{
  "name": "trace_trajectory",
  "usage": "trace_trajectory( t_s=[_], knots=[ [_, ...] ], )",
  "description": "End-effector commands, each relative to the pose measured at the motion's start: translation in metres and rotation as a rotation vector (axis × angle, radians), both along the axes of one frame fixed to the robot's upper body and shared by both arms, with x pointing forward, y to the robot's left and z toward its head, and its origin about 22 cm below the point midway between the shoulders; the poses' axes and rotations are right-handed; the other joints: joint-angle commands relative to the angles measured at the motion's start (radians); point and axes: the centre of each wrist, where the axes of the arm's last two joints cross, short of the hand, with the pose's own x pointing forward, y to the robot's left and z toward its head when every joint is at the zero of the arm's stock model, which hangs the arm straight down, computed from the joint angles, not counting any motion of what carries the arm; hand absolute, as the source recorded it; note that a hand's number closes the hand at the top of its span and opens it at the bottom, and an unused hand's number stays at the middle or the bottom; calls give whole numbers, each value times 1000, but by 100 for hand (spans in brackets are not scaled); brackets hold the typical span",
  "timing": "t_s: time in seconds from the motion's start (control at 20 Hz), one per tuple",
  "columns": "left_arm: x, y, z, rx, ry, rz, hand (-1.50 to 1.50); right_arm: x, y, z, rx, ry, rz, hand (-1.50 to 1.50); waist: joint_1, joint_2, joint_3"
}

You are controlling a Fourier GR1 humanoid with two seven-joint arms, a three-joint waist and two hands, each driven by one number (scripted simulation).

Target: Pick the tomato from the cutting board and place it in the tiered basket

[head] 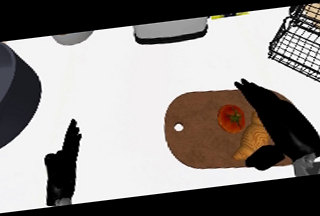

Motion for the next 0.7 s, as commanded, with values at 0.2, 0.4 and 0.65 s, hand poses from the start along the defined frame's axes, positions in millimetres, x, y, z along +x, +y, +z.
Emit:
trace_trajectory(
  t_s=[0.2,0.4,0.65],
  knots=[
    [7,-4,-1,3,5,10,0,-3,21,-23,-76,99,-23,-150,-2,0,0],
    [1,-6,-6,-4,-7,-7,0,18,3,-18,-86,127,-13,-150,-1,0,0],
    [18,1,0,6,2,0,0,39,9,-32,-91,142,-23,-150,0,1,0]
  ],
)
